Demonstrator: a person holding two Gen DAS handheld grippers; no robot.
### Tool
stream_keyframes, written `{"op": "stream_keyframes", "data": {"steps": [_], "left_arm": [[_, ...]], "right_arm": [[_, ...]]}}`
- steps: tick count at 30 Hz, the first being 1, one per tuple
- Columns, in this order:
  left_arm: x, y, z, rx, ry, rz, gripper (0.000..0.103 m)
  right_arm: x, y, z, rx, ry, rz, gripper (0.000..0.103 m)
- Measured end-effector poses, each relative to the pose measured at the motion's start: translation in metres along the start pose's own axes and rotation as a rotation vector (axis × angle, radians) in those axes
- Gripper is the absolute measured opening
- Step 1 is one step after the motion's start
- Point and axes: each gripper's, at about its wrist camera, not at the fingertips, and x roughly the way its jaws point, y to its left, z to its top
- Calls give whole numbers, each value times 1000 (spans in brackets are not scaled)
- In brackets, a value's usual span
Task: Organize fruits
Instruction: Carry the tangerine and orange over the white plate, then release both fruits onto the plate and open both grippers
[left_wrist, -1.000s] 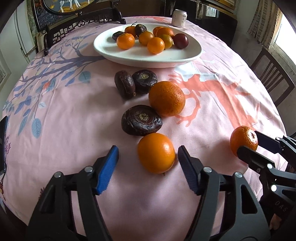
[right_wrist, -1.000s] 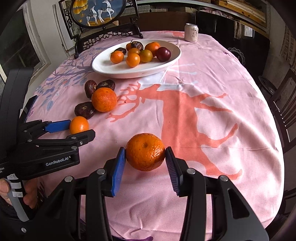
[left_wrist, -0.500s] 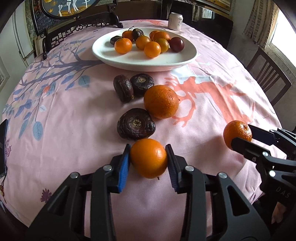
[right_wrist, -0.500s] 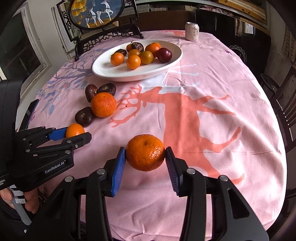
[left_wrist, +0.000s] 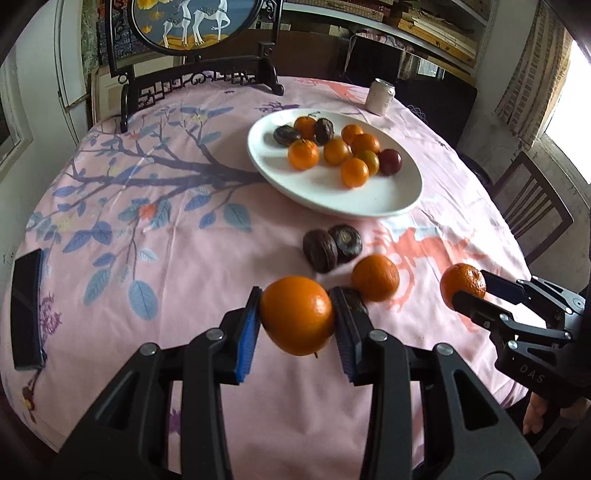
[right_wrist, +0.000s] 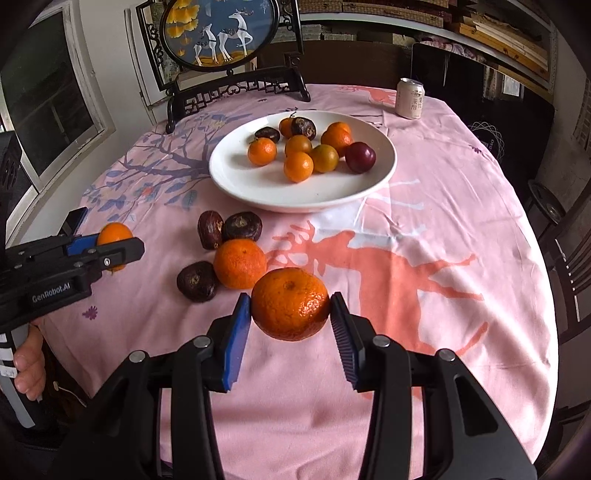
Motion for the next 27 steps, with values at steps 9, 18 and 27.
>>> {"op": "stream_keyframes", "data": {"steps": [9, 18, 27], "left_arm": [[72, -16, 130, 44, 9, 50, 38], [145, 1, 178, 0, 86, 99, 38], [156, 2, 186, -3, 71, 127, 91]], "right_arm": [[52, -24, 91, -21, -18, -22, 44], [92, -48, 119, 3, 43, -42, 44], [105, -52, 126, 9, 29, -59, 64]]}}
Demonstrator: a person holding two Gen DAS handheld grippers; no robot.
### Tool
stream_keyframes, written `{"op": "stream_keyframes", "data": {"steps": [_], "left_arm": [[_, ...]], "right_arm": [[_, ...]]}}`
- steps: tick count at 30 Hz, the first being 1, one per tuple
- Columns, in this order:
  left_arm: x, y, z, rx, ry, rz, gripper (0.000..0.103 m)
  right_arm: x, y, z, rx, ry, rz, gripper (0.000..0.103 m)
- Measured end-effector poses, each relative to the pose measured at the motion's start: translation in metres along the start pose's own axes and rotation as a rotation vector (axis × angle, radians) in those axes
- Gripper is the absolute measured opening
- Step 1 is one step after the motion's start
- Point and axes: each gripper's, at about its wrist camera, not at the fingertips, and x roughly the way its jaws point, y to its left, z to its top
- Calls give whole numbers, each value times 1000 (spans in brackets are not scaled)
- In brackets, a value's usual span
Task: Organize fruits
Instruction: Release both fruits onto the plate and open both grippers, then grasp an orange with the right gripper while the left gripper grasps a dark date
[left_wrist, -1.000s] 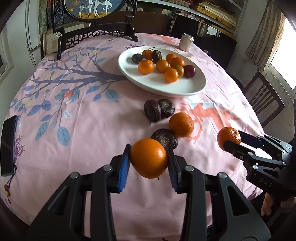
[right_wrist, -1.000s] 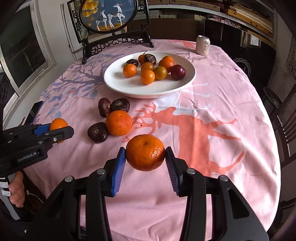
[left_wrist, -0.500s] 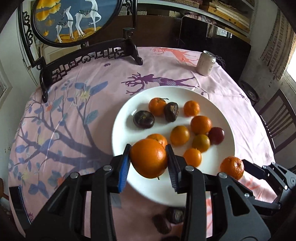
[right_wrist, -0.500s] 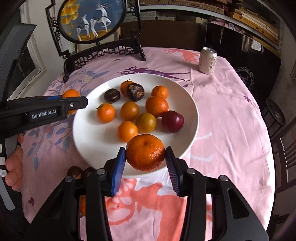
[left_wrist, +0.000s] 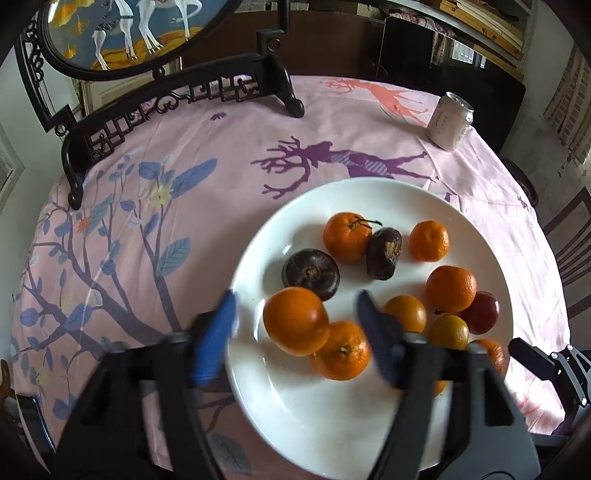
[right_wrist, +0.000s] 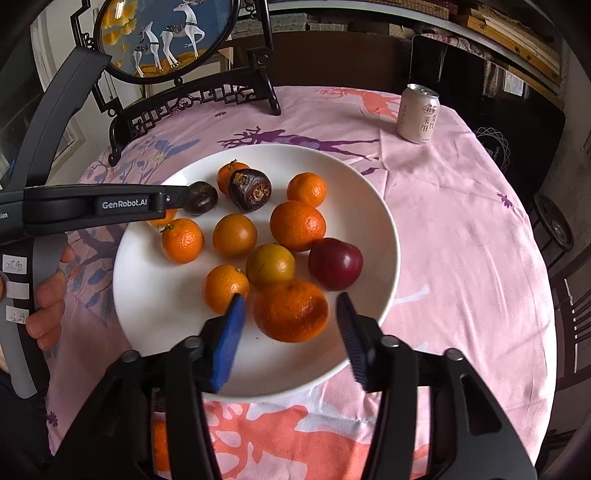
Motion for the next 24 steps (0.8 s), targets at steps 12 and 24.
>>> {"op": "stream_keyframes", "data": {"steps": [12, 24], "left_arm": [[-84, 6, -42, 2, -135, -60, 92], [-130, 26, -134, -16, -174, -33, 92]], "right_arm": [[-47, 6, -15, -3, -79, -12, 65], [-88, 41, -69, -15, -82, 53, 65]]}}
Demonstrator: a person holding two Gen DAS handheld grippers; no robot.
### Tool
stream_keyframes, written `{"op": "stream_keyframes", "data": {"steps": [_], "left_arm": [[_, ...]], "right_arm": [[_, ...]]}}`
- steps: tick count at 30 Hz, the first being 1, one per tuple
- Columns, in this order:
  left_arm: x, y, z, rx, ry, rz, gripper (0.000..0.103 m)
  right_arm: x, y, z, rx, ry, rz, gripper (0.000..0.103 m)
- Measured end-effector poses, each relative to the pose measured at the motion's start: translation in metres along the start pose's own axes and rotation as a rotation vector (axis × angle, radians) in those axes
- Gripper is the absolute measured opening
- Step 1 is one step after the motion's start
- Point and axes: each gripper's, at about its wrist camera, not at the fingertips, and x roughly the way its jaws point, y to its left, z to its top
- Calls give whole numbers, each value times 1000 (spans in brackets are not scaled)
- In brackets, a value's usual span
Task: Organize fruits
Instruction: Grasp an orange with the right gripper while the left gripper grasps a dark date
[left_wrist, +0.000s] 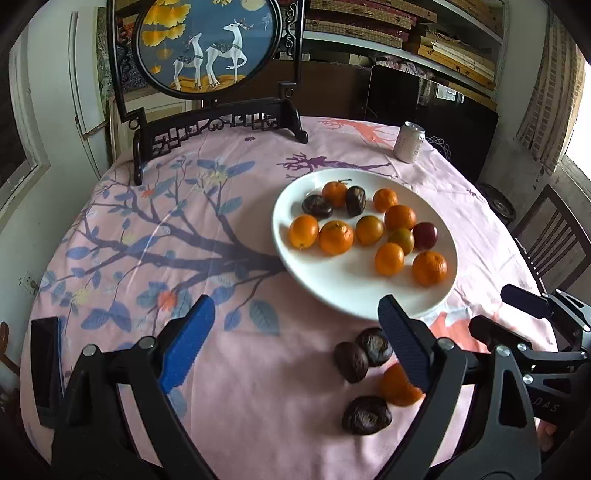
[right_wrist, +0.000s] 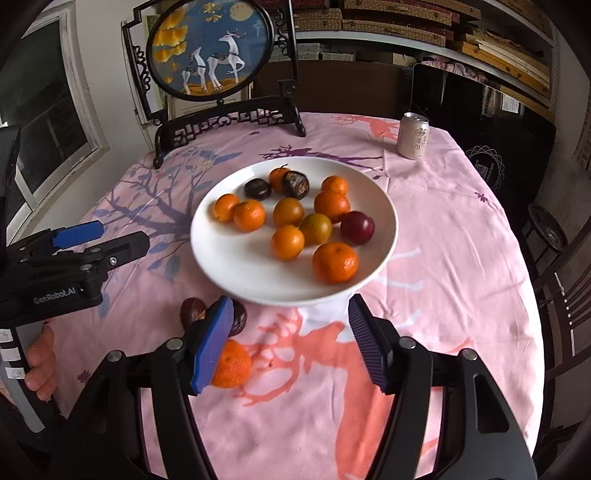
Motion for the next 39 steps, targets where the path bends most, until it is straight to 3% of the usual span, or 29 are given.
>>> {"op": "stream_keyframes", "data": {"steps": [6, 12, 15, 17, 20, 22, 29, 35, 39], "left_arm": [[-6, 17, -62, -12, 45, 16, 92], [-8, 28, -99, -21, 103, 15, 92], [-13, 33, -103, -37, 98, 8, 92], [-17, 33, -102, -39, 89, 0, 92], [-19, 26, -100, -25, 83, -14, 92], [-16, 17, -98, -6, 91, -21, 92], [7, -25, -96, 74, 131, -53, 92], [29, -52, -94, 115, 164, -58, 90], [45, -60, -93, 120, 200, -53, 61]], "right_arm": [[6, 31, -41, -1, 69, 86, 65], [25, 46, -44, -11, 87, 86, 65], [38, 49, -40, -19, 107, 88, 65], [50, 49, -40, -18, 138, 77, 52], [57, 40, -43, 18, 143, 84, 44], [50, 37, -45, 24, 137, 90, 44], [16, -1, -76, 28, 130, -40, 44], [3, -25, -97, 62, 127, -26, 44], [7, -31, -93, 80, 109, -6, 45]]}}
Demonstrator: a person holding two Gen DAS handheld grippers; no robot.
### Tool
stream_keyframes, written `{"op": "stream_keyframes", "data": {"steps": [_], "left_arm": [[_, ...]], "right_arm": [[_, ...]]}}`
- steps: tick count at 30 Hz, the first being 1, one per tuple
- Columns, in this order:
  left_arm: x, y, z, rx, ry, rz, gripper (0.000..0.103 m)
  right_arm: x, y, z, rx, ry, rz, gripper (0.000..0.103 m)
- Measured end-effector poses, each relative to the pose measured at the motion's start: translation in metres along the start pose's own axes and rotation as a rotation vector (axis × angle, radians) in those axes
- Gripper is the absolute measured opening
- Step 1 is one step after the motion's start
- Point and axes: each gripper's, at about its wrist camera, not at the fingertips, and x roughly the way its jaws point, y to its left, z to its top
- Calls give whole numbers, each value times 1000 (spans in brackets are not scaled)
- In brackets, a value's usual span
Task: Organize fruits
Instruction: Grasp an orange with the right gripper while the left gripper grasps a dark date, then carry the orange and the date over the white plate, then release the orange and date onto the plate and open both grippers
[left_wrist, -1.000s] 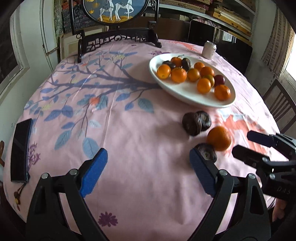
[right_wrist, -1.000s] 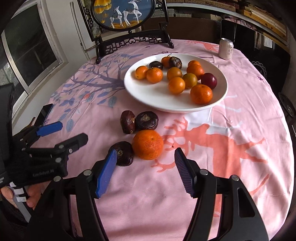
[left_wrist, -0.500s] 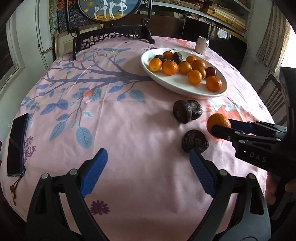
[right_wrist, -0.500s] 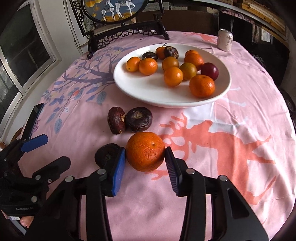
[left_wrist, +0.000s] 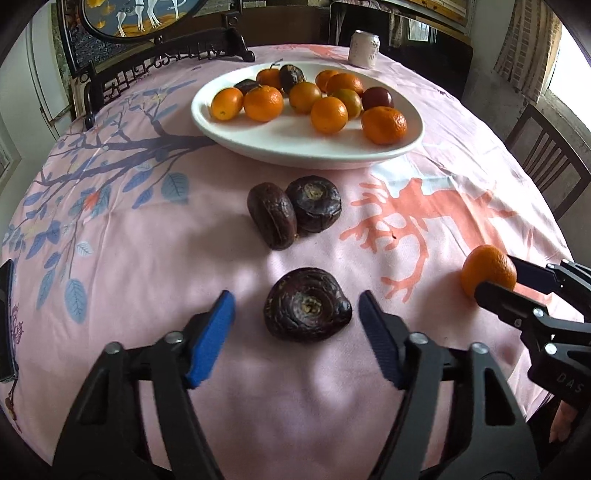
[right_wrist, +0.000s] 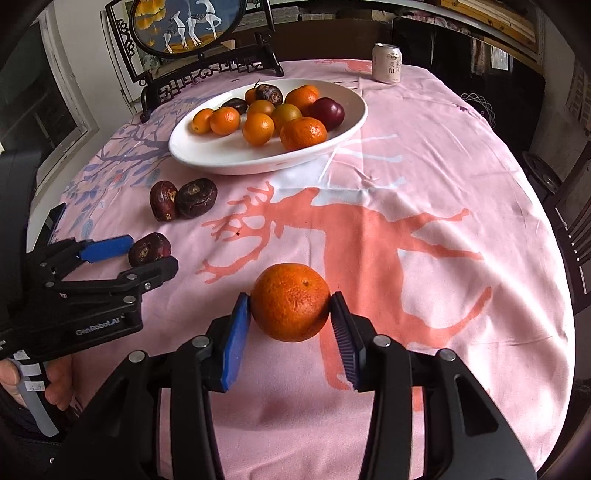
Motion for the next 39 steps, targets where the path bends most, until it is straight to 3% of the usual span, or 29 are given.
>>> {"op": "stream_keyframes", "data": {"steps": [3, 11, 24, 28, 34, 39], "left_arm": [[-1, -4, 0, 14, -18, -5, 46], [-8, 2, -4, -1, -19, -33, 45], [-42, 33, 6, -51, -67, -40, 45], [-44, 42, 38, -57, -69, -60, 45], [-17, 53, 118, -98, -47, -78, 45], [9, 57, 152, -116, -28, -42, 45]], "right_arm": [[3, 1, 5, 2, 0, 1, 45], [11, -4, 11, 32, 10, -8, 44], [0, 21, 22, -2, -17, 13, 44], [0, 26, 43, -10, -29, 37, 44], [19, 38, 103, -59, -42, 68, 44], [48, 46, 132, -88, -11, 55, 44]]}}
